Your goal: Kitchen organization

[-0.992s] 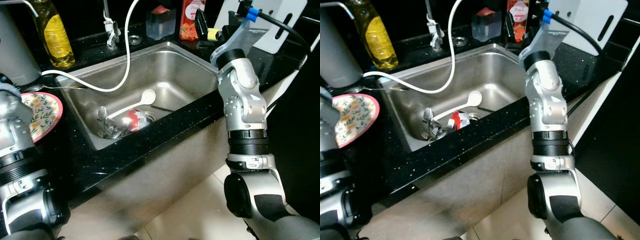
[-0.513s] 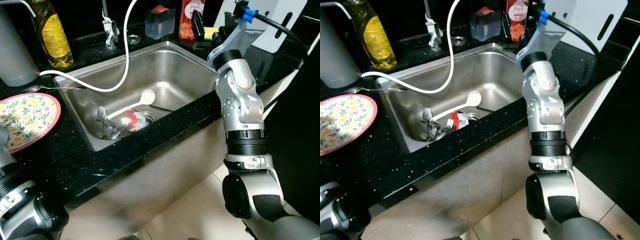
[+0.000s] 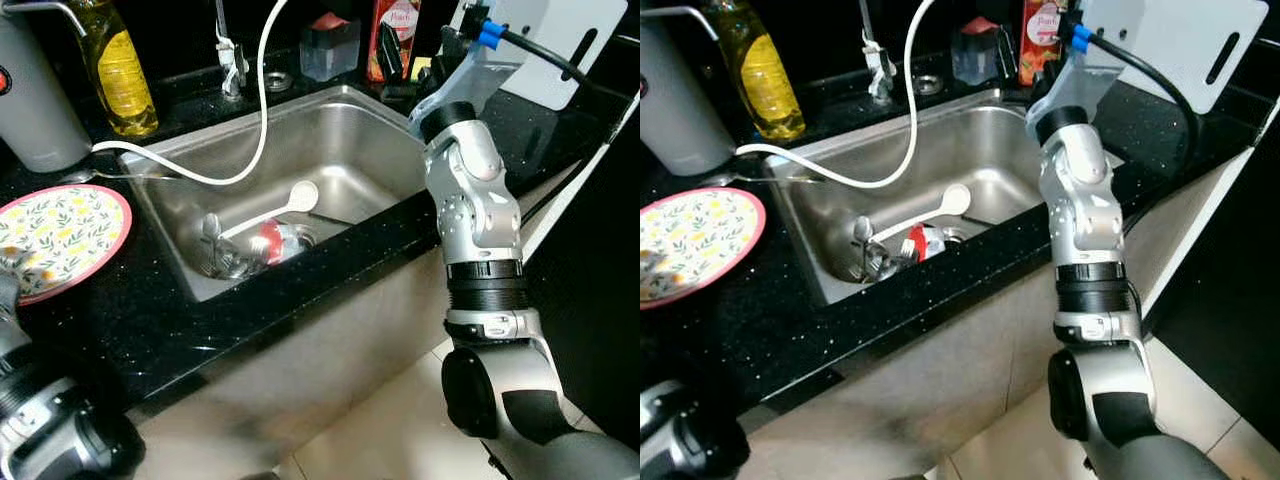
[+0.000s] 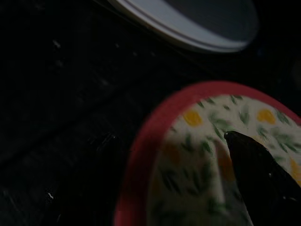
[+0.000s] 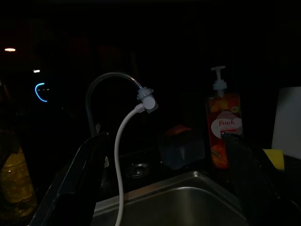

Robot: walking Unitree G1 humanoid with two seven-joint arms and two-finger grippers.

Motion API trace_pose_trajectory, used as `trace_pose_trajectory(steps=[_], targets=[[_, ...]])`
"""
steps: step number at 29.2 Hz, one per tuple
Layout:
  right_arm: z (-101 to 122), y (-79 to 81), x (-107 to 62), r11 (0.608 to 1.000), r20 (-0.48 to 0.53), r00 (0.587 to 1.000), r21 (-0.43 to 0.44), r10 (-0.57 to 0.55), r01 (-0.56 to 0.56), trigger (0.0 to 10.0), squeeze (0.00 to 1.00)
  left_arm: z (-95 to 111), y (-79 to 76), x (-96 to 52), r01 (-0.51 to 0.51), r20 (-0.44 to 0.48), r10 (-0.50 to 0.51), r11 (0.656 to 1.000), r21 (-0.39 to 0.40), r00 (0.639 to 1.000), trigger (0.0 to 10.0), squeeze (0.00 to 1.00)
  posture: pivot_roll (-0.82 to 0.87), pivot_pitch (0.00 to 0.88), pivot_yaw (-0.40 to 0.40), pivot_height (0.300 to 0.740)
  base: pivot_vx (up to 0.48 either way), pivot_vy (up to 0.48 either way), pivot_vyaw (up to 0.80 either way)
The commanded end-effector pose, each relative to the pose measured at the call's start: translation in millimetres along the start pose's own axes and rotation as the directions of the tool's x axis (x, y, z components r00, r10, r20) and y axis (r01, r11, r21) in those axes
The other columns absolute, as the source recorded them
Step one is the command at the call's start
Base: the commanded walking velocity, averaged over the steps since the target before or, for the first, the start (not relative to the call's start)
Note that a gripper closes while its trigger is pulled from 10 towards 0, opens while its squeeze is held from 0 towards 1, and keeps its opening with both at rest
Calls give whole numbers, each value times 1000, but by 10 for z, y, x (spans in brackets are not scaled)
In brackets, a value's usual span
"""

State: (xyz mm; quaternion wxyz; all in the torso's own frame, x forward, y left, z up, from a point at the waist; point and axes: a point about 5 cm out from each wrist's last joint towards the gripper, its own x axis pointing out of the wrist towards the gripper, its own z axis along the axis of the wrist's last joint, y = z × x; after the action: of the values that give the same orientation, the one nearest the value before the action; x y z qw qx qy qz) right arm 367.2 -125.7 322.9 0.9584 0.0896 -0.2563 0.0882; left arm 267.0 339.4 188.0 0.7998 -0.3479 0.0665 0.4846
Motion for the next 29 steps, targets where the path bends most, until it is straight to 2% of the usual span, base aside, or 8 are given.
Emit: trace_pose_trajectory(steps=[1,11,14,16,17,20,21,29], targets=[[-31,0,-6,1000,-6,1000,10,1,-1,10000,0,-434,68,-1,7,-205,-3,1000,18,979,10000,0,109,0,61,740,0,0,0],[-31,-20,-16,1000,-20,1000,3,17,-17,10000,0,-868,107,-319,26,-367,-57,996,-87,929,8510,0,101,0,61,740,0,0,0],[-110,263,-66,958,-92,960,139,265,-251,10000,0,-982,162,-391,-17,-373,-17,996,-87,928,8275,0,99,0,51,740,0,0,0],[-303,509,-230,863,-220,835,137,504,-486,10000,0,-1051,170,-414,-36,-388,-4,995,-98,921,6941,0,96,0,43,740,0,0,0],[-303,509,-230,863,-220,835,137,504,-486,10000,0,-1051,170,-414,-36,-388,-4,995,-98,921,6941,0,96,0,43,740,0,0,0],[-610,642,-502,735,-386,638,195,666,-649,10000,0,-1083,143,-427,-41,-391,-8,992,-117,920,2863,0,94,0,30,740,0,0,0],[-703,661,-592,696,-426,576,213,698,-685,10000,0,-1091,129,-431,-41,-391,-12,991,-127,920,196,0,95,0,26,740,0,0,0],[-898,706,-915,503,-486,373,168,790,-848,10000,0,-1098,106,-447,-36,-384,-29,986,-161,923,0,0,91,0,23,740,0,0,0]])
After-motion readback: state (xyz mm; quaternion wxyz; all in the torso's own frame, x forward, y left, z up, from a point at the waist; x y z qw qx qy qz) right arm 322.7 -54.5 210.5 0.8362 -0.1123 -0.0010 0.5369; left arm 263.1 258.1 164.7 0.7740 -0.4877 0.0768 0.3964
